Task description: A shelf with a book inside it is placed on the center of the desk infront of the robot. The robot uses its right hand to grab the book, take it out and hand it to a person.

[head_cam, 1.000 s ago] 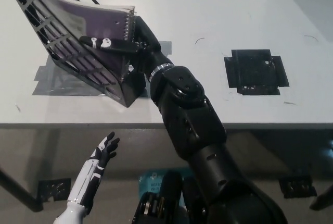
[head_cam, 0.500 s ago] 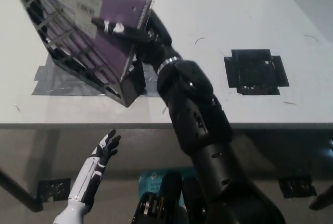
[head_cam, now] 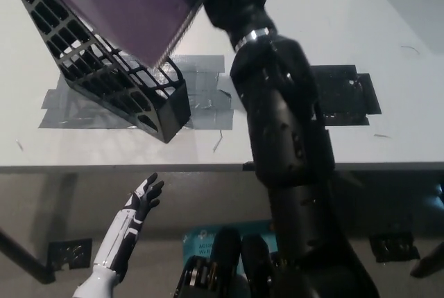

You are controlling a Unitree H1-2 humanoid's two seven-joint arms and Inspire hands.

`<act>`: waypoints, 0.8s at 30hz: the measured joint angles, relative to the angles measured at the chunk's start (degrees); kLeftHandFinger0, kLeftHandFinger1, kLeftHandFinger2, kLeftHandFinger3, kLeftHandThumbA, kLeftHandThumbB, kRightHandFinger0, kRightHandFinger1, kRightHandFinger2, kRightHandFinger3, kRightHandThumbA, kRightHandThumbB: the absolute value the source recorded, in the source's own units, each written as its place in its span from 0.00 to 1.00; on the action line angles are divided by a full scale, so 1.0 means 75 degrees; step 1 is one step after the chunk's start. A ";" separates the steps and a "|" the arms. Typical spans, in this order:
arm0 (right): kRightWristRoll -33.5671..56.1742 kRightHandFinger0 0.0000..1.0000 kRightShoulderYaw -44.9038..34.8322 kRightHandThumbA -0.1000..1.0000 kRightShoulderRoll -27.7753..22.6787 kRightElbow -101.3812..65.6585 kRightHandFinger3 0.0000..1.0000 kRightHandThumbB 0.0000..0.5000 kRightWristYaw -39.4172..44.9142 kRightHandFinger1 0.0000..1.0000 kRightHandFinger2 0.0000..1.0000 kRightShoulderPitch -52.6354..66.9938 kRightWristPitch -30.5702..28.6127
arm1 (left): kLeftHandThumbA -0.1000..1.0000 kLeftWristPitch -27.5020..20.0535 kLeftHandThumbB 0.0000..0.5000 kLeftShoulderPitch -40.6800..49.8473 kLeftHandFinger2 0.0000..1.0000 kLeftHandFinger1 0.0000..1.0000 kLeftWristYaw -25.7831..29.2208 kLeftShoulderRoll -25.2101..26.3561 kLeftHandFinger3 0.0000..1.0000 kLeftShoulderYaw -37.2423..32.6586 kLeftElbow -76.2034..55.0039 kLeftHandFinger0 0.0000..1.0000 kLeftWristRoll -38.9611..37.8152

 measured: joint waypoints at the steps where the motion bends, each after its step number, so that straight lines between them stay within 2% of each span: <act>1: 0.0062 0.00 -0.0048 1.00 0.0003 -0.0086 0.00 0.00 -0.0045 0.00 0.00 -0.0056 0.0014 | 1.00 -0.0010 0.60 0.0000 1.00 1.00 -0.0013 0.0004 1.00 -0.0001 0.0006 1.00 -0.0001; 6: 0.0646 0.00 -0.0573 1.00 0.0020 -0.0557 0.00 0.00 -0.0291 0.00 0.00 -0.0204 0.0159 | 1.00 -0.0051 0.62 0.0003 1.00 1.00 -0.0039 0.0014 1.00 -0.0007 0.0010 1.00 0.0000; 8: 0.0804 0.00 -0.0714 1.00 0.0018 -0.0615 0.00 0.00 -0.0355 0.00 0.00 -0.0202 0.0203 | 1.00 -0.0051 0.58 0.0005 1.00 1.00 -0.0041 0.0014 1.00 -0.0006 0.0008 1.00 0.0000; 14: 0.1483 0.00 -0.1505 1.00 -0.0024 -0.0754 0.00 0.00 -0.0746 0.00 0.00 -0.0018 0.0425 | 1.00 -0.0042 0.61 0.0057 1.00 1.00 -0.0041 0.0012 1.00 -0.0006 -0.0025 1.00 0.0011; 19: 0.2001 0.00 -0.2158 1.00 -0.0219 -0.0751 0.00 0.00 -0.1054 0.00 0.00 0.0503 0.0658 | 1.00 -0.0039 0.65 0.0181 1.00 1.00 -0.0041 0.0013 1.00 0.0002 -0.0058 1.00 0.0009; 24: 0.2367 0.00 -0.2732 1.00 -0.0748 -0.0202 0.03 0.00 -0.1410 0.00 0.00 0.1375 0.0889 | 1.00 -0.0040 0.62 0.0381 1.00 1.00 -0.0042 0.0013 1.00 0.0038 -0.0085 1.00 -0.0029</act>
